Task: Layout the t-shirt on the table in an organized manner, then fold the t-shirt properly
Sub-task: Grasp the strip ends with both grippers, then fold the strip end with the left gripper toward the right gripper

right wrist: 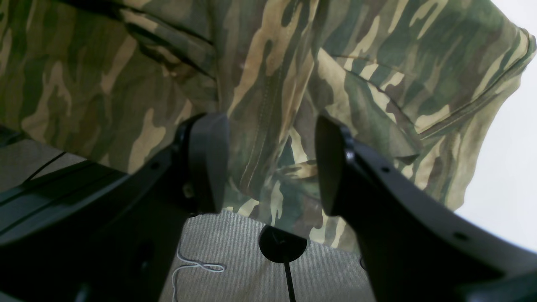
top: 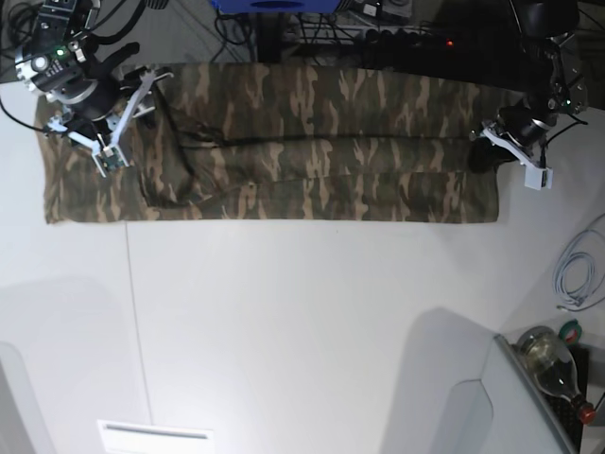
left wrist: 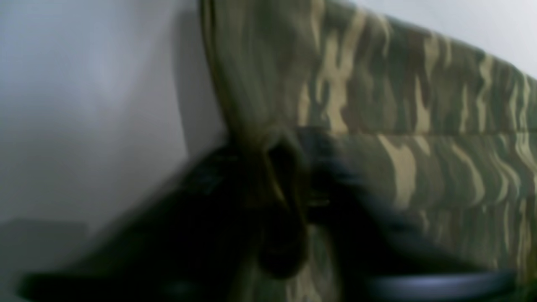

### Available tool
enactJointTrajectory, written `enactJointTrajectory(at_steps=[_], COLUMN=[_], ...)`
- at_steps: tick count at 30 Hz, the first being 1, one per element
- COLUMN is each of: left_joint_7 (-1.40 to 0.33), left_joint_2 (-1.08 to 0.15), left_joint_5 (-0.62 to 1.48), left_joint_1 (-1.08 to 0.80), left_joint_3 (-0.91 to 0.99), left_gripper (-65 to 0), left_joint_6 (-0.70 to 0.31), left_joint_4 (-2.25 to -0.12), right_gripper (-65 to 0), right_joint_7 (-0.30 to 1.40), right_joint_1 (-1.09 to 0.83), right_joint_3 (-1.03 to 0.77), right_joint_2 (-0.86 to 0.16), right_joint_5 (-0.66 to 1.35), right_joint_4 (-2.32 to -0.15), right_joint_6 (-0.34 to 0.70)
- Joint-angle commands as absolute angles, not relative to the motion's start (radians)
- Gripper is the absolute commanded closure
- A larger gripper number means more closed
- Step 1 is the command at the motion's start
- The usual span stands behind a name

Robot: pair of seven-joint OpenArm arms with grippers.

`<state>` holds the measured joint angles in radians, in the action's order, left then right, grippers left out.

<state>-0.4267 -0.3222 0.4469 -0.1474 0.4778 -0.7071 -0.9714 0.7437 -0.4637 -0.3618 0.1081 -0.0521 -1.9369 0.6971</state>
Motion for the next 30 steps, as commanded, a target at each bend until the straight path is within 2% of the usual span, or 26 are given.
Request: enactJointTrajectory(at_steps=[1, 10, 13, 16, 20, 24, 30], left_joint_7=[-0.486, -0.349, -0.352, -0.352, -0.401, -0.572, -0.638], left_joint_2=[-0.334, -0.435, -0.449, -0.438, -0.351, -0.260, -0.188], left_joint_5=[0.404, 0.312, 0.291, 0.289, 0.288, 0.288, 0.286], left_joint_1=[-0.150, -0.015, -0.019, -0.108, -0.242, -0.295, -0.294], left_joint_3=[0.475, 0.475, 0.475, 0.475, 0.461, 0.421, 0.255], left_gripper=[0.0, 0.0, 0.0, 0.0, 0.0, 0.0, 0.0], left_joint_6=[-0.698, -0.698, -0.698, -0.698, -0.581, -0.578, -0.545], left_joint_4=[-0.970, -0.918, -1.024, -1.198, -1.452, -1.647, -1.704], right_gripper=[-30.8, -30.6, -30.6, -30.6, -30.6, -30.6, -30.6], right_joint_7=[0.727, 0.727, 0.727, 0.727, 0.727, 0.727, 0.731], right_joint_1=[-0.466, -0.447, -0.446, -0.443, -0.441, -0.440, -0.427], right_joint_3=[-0.366, -0.366, -0.369, -0.372, -0.372, -0.372, -0.372], right_joint_2=[0.105, 0.105, 0.105, 0.104, 0.104, 0.104, 0.104], right_joint_5=[-0.041, -0.042, -0.042, -0.042, -0.042, -0.042, -0.042], right_joint_4=[-1.952, -1.952, -1.952, -1.952, -1.952, -1.952, -1.952], right_joint_6=[0.698, 0.698, 0.698, 0.698, 0.698, 0.698, 0.698])
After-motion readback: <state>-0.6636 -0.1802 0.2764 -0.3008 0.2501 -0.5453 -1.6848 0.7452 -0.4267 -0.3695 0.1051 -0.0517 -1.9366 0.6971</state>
